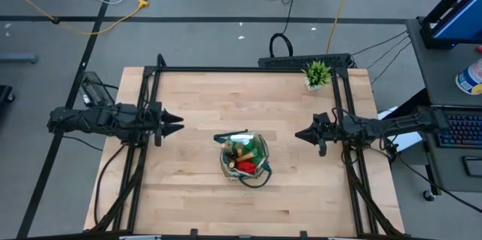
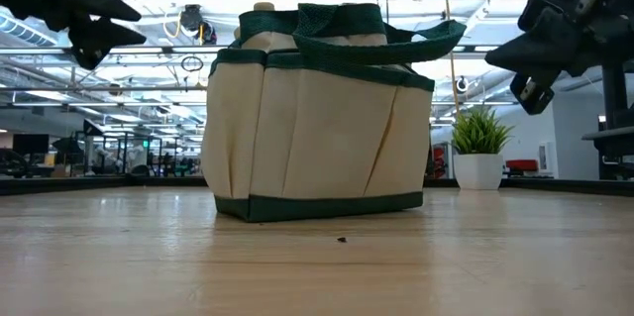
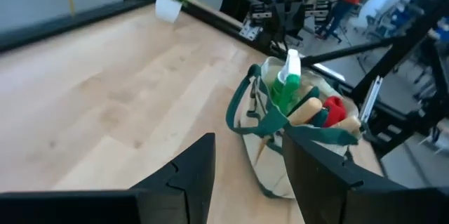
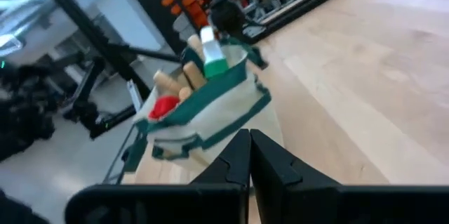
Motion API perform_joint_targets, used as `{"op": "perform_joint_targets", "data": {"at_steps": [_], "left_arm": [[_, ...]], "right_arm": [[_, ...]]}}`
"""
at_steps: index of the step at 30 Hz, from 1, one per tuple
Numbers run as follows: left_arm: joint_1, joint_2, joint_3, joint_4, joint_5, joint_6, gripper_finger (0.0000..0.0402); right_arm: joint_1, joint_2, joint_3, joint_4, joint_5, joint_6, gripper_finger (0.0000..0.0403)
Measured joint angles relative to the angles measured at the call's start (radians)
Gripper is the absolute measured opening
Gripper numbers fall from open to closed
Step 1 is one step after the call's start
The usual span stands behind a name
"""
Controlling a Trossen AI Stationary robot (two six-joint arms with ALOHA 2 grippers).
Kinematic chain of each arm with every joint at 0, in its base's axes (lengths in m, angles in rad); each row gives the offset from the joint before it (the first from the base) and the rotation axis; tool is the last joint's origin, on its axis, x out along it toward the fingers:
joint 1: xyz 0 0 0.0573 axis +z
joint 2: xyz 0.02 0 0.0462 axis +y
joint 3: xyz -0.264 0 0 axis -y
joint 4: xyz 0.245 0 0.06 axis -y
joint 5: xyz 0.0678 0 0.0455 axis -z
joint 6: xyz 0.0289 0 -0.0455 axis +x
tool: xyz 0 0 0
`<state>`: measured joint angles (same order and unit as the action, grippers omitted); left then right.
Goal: Pick & Place Garden tools in Gardening bag
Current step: Return to Home Position
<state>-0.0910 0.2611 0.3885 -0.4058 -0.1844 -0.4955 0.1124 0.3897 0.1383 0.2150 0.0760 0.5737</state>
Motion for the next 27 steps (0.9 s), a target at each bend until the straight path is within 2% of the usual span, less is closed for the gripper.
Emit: {"op": "perform_joint_targets", "data": {"at_steps": [6,12,17,20,27], "left_arm": [[0.0,-0.033,0.0,0.022,0.015,0.142,0.017],[0.0,-0.142,0.0,-0.015,0.065,0.24,0.017],[0.0,-0.254,-0.032,-0.037,0.08,0.285,0.017],[0.0,-0.256,-0.08,-0.036,0.079,0.267,0.017],[0.0,-0.256,-0.244,0.26,0.13,0.316,0.017]], "right_arm": [[-0.001,-0.018,-0.004,-0.01,-0.087,-0.033,0.0],[-0.001,-0.106,-0.005,-0.01,-0.204,-0.113,0.0],[-0.002,-0.191,-0.005,-0.056,-0.21,-0.191,0.0],[-0.002,-0.233,-0.005,-0.119,-0.21,-0.193,0.0],[-0.002,-0.268,-0.005,-0.138,-0.207,-0.256,0.0]]}}
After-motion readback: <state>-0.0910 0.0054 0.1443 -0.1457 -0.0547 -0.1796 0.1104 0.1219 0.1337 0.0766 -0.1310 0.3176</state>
